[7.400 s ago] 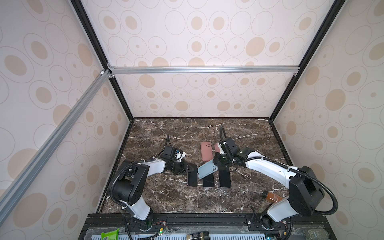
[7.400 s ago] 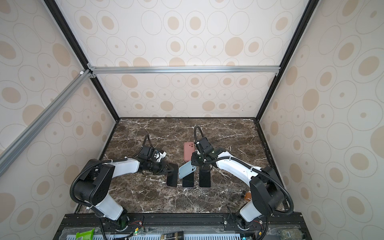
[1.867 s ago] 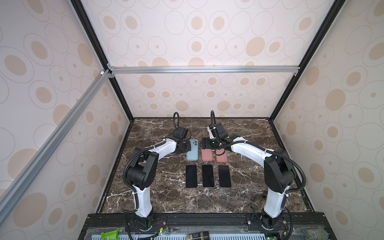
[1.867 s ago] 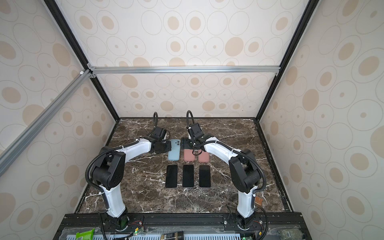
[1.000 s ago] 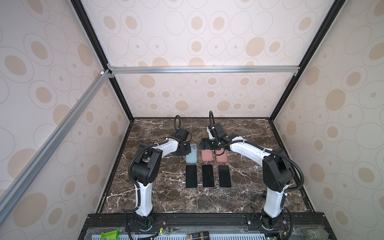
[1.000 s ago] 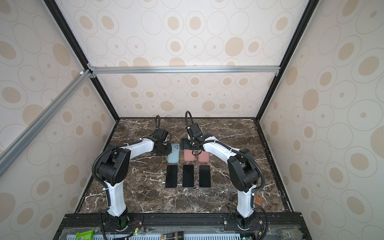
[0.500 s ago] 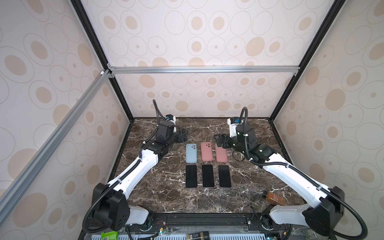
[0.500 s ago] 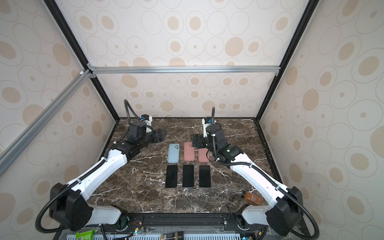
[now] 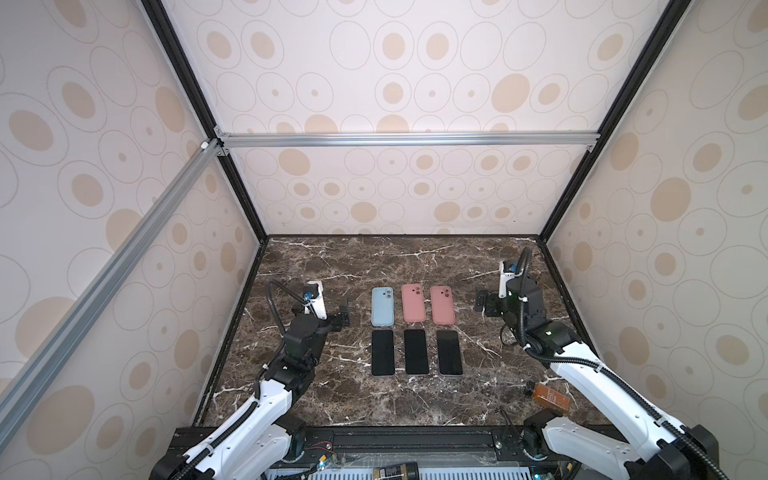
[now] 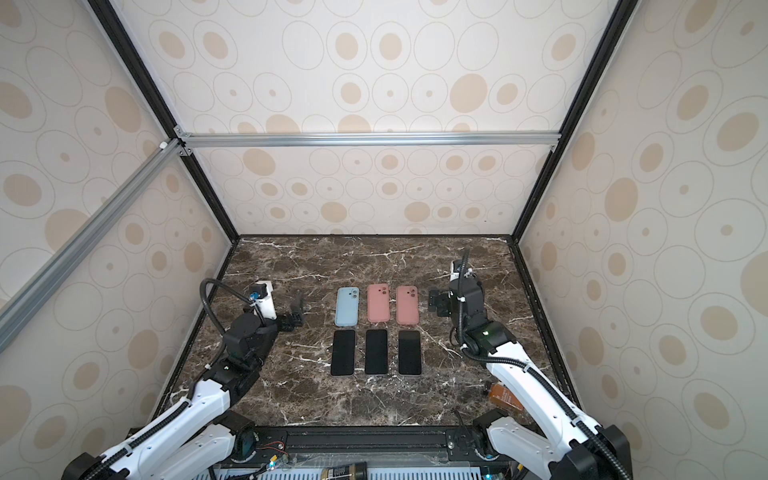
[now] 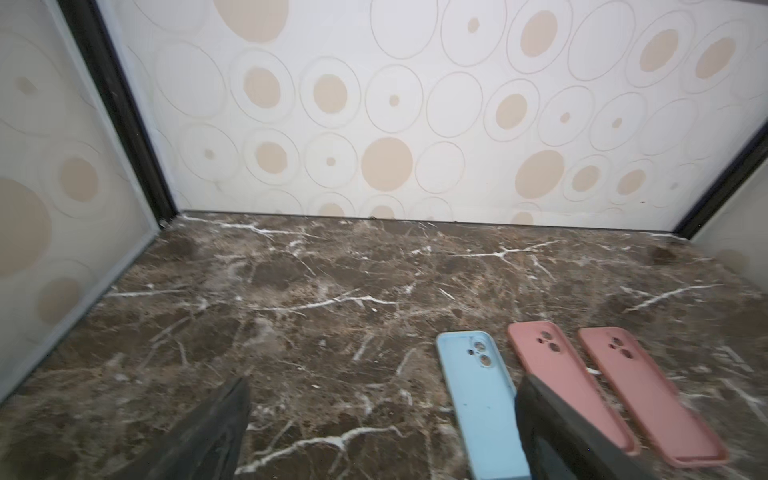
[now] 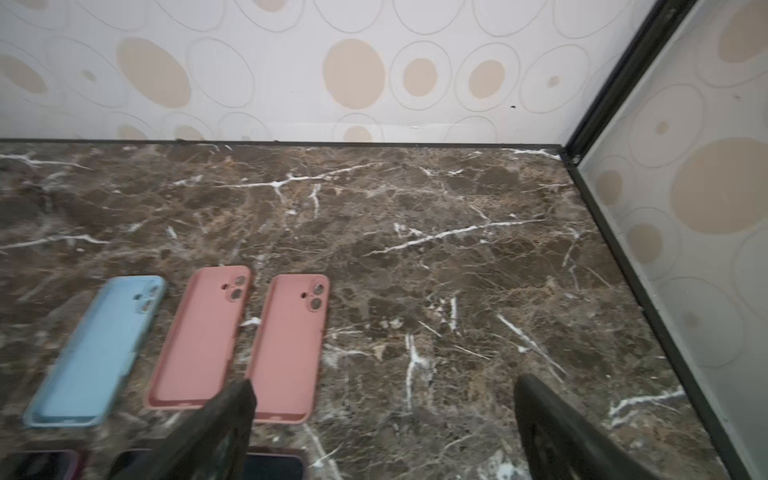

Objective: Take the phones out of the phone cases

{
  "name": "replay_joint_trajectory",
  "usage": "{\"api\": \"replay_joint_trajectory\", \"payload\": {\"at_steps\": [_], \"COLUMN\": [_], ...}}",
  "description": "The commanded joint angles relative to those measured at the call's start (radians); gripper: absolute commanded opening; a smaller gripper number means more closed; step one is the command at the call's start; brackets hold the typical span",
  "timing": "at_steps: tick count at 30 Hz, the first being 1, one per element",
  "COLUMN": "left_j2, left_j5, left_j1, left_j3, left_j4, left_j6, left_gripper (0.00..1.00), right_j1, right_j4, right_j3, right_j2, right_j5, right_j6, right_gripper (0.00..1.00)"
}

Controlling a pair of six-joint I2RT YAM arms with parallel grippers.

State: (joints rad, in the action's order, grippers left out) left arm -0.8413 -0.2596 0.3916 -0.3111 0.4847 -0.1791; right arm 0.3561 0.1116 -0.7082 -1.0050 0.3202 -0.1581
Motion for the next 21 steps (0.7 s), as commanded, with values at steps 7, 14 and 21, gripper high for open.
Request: {"api": "replay_joint_trajectory", "payload": {"at_steps": [7, 14, 21], "left_j2": [-0.049, -0.188, -0.379], "left_j5": [-0.187, -0.182, -0.049], "left_j1": [-0.079, -0.116, -0.171], "left_j3": [0.126, 0.214, 0.231], "left_j4": [0.358, 0.495, 0.708], "left_j6": [0.213, 0.242, 0.274], "left_gripper": [0.99, 0.99, 0.99], "right_j1": [-0.153, -0.181, -0.203], "right_j4": [-0.434, -0.589, -0.738], "right_j3": [0.254, 0.272, 0.278], "right_j2": [-0.054, -0.241, -0.376], "right_j5": [-0.142, -0.151, -0.168], "right_j6": [0.157, 0.178, 0.239], "right_gripper": [0.99, 1.0, 1.0]}}
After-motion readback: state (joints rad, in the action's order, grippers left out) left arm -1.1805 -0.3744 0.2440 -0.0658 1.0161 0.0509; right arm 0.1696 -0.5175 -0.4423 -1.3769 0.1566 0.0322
